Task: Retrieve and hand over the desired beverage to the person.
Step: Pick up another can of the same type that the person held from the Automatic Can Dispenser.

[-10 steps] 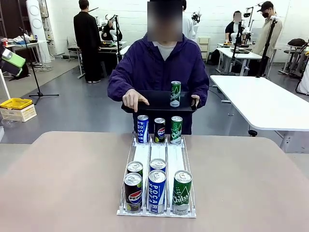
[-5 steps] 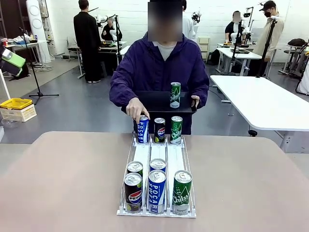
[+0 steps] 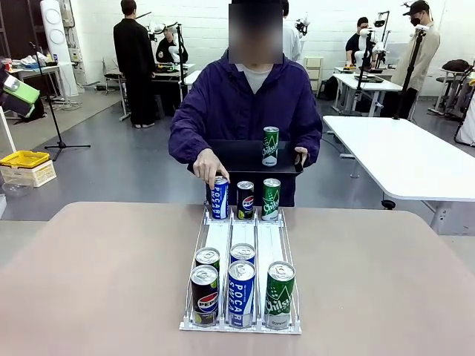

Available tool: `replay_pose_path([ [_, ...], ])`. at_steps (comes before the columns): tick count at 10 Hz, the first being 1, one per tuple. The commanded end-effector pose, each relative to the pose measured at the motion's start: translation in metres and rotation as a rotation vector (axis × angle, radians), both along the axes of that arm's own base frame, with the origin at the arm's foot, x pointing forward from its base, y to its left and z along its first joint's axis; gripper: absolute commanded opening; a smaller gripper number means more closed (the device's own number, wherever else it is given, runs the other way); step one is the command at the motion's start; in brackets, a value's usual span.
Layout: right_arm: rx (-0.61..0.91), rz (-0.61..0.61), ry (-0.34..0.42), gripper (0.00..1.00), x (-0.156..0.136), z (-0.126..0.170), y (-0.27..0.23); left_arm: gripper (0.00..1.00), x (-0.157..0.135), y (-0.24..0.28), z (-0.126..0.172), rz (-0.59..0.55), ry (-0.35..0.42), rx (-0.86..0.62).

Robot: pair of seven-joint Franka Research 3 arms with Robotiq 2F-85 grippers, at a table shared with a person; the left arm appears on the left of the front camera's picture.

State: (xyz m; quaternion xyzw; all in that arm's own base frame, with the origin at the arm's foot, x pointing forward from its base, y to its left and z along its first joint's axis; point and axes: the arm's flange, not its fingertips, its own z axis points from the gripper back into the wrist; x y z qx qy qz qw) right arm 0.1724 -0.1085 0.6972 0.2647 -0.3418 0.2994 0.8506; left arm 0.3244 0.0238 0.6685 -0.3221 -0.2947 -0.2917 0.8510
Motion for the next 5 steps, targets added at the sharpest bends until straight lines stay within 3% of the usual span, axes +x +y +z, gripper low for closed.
replay_pose_path([
  [1,0.006,0.02,-0.003,1.0,-0.0003,0.0009,-0.0014,1.0,-0.0004,0.001,-0.0008,-0.016,-0.013,-0.013],
  [5,0.006,0.02,-0.003,1.0,-0.0003,0.0009,-0.0014,1.0,-0.0004,0.001,-0.0008,-0.016,-0.013,-0.013],
])
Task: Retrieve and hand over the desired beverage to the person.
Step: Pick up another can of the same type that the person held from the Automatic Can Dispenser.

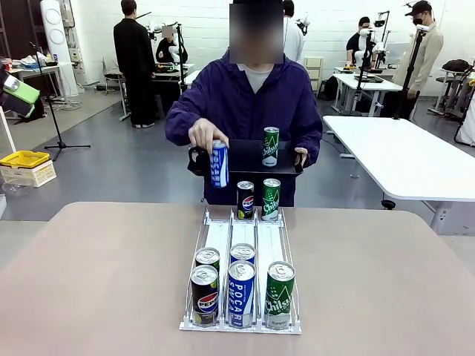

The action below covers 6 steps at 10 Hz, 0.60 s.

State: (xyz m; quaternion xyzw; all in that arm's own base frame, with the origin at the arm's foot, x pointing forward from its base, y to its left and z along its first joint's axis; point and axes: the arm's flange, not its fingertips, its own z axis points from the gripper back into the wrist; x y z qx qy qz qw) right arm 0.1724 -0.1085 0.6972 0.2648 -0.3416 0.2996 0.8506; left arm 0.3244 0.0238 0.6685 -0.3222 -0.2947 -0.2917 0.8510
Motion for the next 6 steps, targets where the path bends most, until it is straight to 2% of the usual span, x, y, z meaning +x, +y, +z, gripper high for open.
replay_pose_path([
  [1,0.006,0.02,-0.003,1.0,-0.0003,0.0009,-0.0015,1.0,-0.0003,0.0011,-0.0008,-0.016,-0.013,-0.013],
  [6,0.006,0.02,-0.003,1.0,-0.0003,0.0009,-0.0015,1.0,-0.0003,0.0011,-0.0008,-0.016,-0.013,-0.013],
])
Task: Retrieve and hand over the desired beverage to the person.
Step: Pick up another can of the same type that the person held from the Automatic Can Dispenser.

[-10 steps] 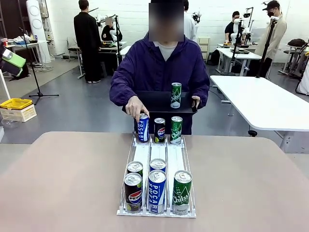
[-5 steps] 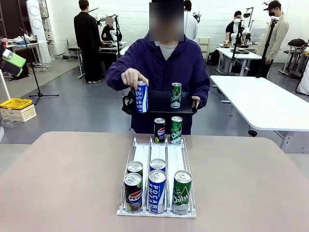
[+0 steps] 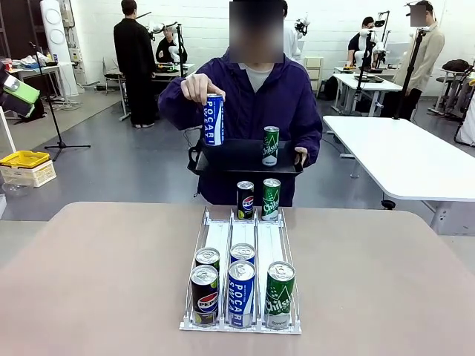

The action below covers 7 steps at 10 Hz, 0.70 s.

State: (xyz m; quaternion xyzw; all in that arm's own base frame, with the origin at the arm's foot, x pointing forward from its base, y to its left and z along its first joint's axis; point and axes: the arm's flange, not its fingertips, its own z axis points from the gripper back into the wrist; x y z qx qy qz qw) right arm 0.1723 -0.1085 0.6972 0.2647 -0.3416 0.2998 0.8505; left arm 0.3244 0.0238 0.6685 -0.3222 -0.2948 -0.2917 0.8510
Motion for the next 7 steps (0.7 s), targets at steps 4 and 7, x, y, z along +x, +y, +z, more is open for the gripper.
replay_pose_path([
  [4,0.006,0.019,-0.003,1.0,-0.0003,0.001,-0.0015,1.0,-0.0004,0.0011,-0.0008,-0.016,-0.013,-0.012],
  [7,0.006,0.019,-0.003,1.0,-0.0003,0.001,-0.0015,1.0,-0.0004,0.0011,-0.0008,-0.016,-0.013,-0.012],
])
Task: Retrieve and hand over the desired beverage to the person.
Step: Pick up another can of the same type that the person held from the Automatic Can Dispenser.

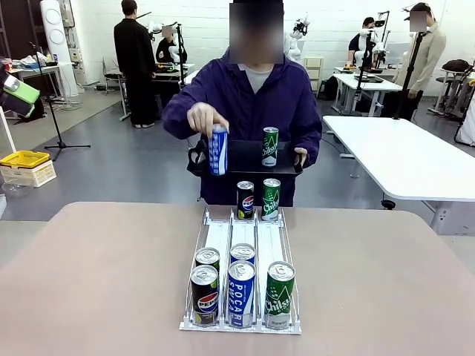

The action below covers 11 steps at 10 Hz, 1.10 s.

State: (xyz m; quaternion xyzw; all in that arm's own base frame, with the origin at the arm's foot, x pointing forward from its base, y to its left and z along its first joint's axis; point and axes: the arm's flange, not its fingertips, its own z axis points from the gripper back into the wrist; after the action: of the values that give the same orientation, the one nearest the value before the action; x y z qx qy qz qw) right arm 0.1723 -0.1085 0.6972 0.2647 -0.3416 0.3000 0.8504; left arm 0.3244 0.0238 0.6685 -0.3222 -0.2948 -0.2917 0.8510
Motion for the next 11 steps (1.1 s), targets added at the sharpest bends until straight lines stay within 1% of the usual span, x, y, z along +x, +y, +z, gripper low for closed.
replay_pose_path([
  [1,0.006,0.019,-0.003,1.0,-0.0003,0.001,-0.0015,1.0,-0.0003,0.0011,-0.0008,-0.016,-0.013,-0.012],
  [11,0.006,0.019,-0.003,1.0,-0.0003,0.001,-0.0015,1.0,-0.0003,0.0011,-0.0008,-0.016,-0.013,-0.012],
])
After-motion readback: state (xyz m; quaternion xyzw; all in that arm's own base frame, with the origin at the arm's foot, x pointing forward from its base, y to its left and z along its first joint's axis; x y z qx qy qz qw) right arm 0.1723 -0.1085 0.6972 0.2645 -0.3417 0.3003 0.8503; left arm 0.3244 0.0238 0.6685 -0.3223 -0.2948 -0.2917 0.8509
